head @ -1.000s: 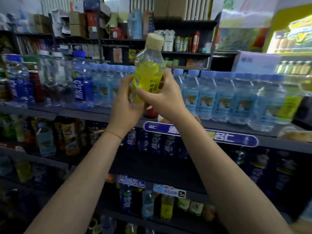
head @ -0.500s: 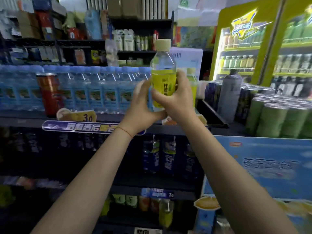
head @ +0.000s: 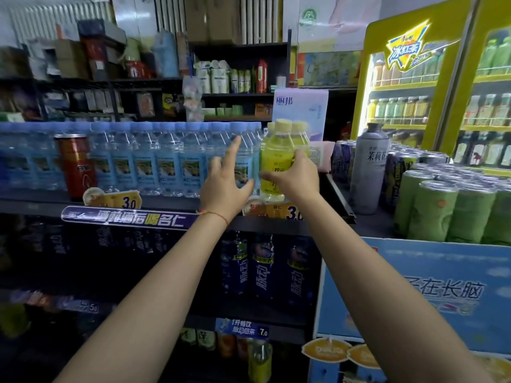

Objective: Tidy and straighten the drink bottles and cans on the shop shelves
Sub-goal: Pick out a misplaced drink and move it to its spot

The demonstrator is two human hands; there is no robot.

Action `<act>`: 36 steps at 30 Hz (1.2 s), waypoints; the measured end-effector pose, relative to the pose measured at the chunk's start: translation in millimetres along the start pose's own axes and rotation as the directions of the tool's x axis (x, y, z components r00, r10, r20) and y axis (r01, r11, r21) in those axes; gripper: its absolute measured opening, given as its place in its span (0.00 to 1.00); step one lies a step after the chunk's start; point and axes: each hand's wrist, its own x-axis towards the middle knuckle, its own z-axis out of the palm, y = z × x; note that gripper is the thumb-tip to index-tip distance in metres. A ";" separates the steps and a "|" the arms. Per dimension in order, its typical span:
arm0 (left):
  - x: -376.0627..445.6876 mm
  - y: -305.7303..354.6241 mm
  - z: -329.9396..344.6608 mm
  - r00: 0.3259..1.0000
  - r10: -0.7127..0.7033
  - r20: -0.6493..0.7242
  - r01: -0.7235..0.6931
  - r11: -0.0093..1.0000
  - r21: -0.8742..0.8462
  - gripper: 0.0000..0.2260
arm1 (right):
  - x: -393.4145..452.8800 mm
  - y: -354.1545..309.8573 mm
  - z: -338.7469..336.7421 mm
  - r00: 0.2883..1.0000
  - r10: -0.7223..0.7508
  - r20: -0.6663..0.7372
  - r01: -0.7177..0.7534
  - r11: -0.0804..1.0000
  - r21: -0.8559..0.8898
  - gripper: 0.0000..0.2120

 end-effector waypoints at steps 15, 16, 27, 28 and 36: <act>-1.5 -1.3 0.3 1.000 -0.004 -0.008 0.003 0.999 -0.042 0.38 | 18.3 -9.0 14.7 0.986 0.056 0.158 -0.026 0.982 -0.189 0.28; -1.5 -1.7 0.3 1.000 -0.002 -0.010 0.002 0.999 -0.043 0.38 | 18.2 -9.3 15.2 0.986 0.058 0.154 -0.028 0.982 -0.189 0.27; 0.4 -5.2 0.8 1.000 0.007 -0.001 -0.007 1.000 -0.022 0.39 | -0.5 -18.0 13.0 1.000 -0.006 0.012 0.009 0.973 -0.229 0.26; 1.5 -5.3 -2.5 1.000 0.011 0.027 -0.011 1.000 -0.010 0.40 | -4.4 -23.0 11.9 0.995 -0.077 -0.062 0.061 0.973 -0.223 0.24; -11.1 -50.9 -71.3 0.997 -0.041 -0.067 0.032 0.990 -0.138 0.18 | -45.0 -84.8 35.5 0.888 -0.452 -0.082 0.459 0.876 0.144 0.02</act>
